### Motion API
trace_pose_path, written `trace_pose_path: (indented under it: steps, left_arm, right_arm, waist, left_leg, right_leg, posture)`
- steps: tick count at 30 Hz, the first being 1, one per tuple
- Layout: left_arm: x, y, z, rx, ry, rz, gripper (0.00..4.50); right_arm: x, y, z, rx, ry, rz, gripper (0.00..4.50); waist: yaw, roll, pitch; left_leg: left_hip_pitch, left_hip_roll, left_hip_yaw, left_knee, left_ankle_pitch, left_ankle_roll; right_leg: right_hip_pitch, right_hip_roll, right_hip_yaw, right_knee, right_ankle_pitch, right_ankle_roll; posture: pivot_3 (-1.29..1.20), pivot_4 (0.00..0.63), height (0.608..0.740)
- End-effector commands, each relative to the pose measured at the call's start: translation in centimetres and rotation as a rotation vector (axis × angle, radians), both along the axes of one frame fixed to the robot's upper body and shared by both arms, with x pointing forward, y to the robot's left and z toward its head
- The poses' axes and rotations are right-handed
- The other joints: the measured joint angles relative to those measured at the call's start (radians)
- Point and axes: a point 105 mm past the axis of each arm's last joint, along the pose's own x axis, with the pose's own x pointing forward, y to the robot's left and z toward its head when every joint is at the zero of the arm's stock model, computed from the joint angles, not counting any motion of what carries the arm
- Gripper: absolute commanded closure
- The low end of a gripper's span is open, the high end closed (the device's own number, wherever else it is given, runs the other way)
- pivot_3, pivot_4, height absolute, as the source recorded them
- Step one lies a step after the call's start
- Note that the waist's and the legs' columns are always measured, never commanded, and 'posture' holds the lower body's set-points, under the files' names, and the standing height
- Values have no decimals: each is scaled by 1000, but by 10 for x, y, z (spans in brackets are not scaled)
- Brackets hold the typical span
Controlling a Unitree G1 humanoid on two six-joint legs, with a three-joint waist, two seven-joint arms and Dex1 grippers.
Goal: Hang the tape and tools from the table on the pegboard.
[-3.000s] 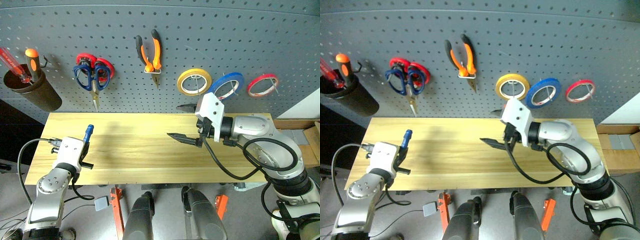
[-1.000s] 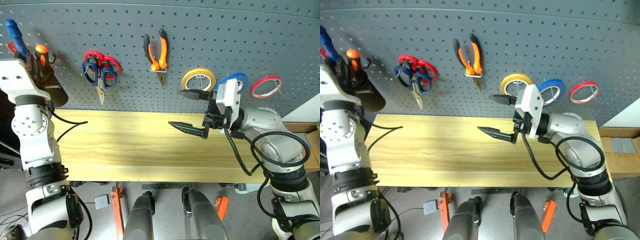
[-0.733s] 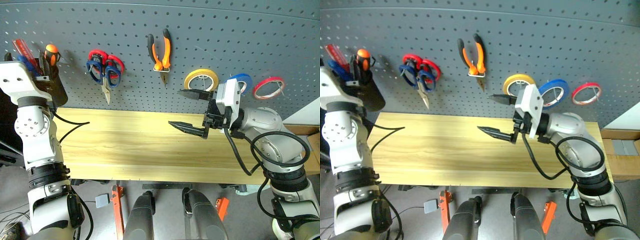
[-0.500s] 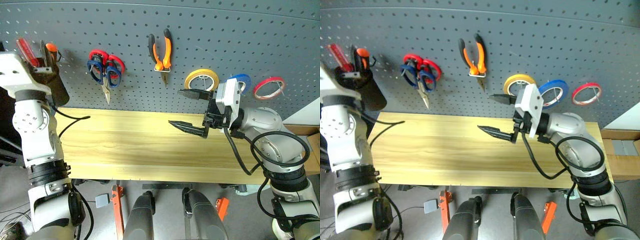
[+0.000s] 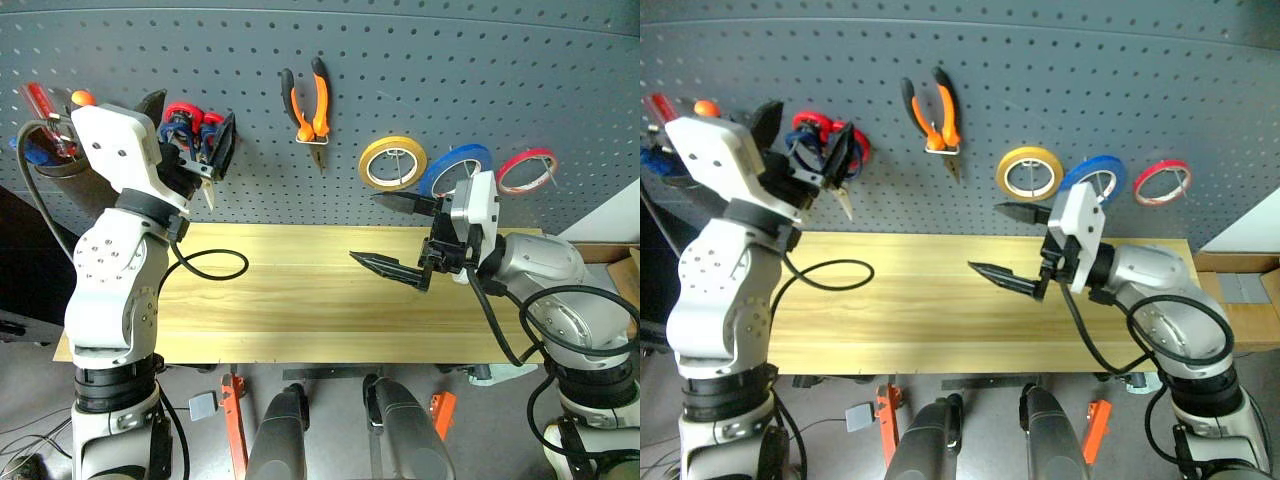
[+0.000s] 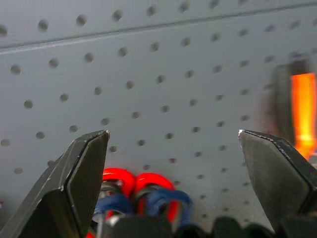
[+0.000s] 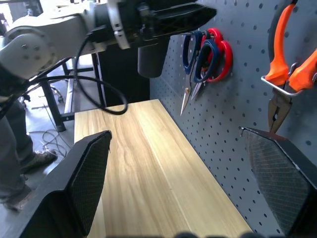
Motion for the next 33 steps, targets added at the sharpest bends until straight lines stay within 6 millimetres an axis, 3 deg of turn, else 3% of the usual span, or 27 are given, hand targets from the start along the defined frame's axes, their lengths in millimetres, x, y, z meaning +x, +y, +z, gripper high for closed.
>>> trace_pose_path:
  steps: [1,4,8,12,18,26,31,33]
  left_arm:
    - [-17,3,23,-6,-126,46,29]
    - [-24,-10,25,12,-142,7,29]
    - [-28,-39,-15,68,40,-171,29]
    - [-29,-42,-57,59,253,-231,29]
    - [-20,1,-127,2,549,31,29]
    - [-15,42,-173,-64,638,220,29]
    - [-21,78,-214,-142,692,315,29]
    - [-25,88,-227,-95,698,354,29]
  right_arm:
    - [-8,2,11,23,-34,9,0]
    - [-8,2,11,24,-28,6,0]
    - [-6,-2,8,14,-15,1,0]
    - [-5,-6,-1,1,9,-11,0]
    - [-3,-19,-32,-4,87,-90,0]
    - [26,-60,-85,82,192,-410,0]
    - [33,-86,-137,46,221,-605,0]
    - [29,-96,-159,10,249,-648,0]
  waist:
    - [0,0,0]
    - [1,0,0]
    - [0,-1,-2]
    - [0,-1,-2]
    - [1,-2,-12]
    - [4,-6,-55]
    - [-2,-6,-90]
    - [-5,-6,-102]
  left_leg:
    - [0,0,0,0,1,0]
    - [0,0,2,0,2,0]
    - [0,0,2,0,2,0]
    - [0,0,1,-1,2,0]
    - [0,0,1,0,2,0]
    - [5,0,3,-1,2,0]
    - [9,1,6,-1,2,0]
    - [9,1,6,-1,2,0]
  right_leg:
    - [0,0,0,0,0,0]
    - [0,1,0,0,1,0]
    - [0,1,1,0,1,0]
    - [0,1,0,0,1,0]
    - [0,1,1,0,1,0]
    - [5,2,1,-2,0,1]
    - [8,3,1,-2,-1,2]
    - [8,3,1,-3,-1,2]
  posture:
    - [-63,289,740]
    - [-59,284,740]
    - [-58,277,740]
    - [-58,268,740]
    - [-67,249,740]
    - [-94,198,740]
    - [-115,166,740]
    - [-118,159,740]
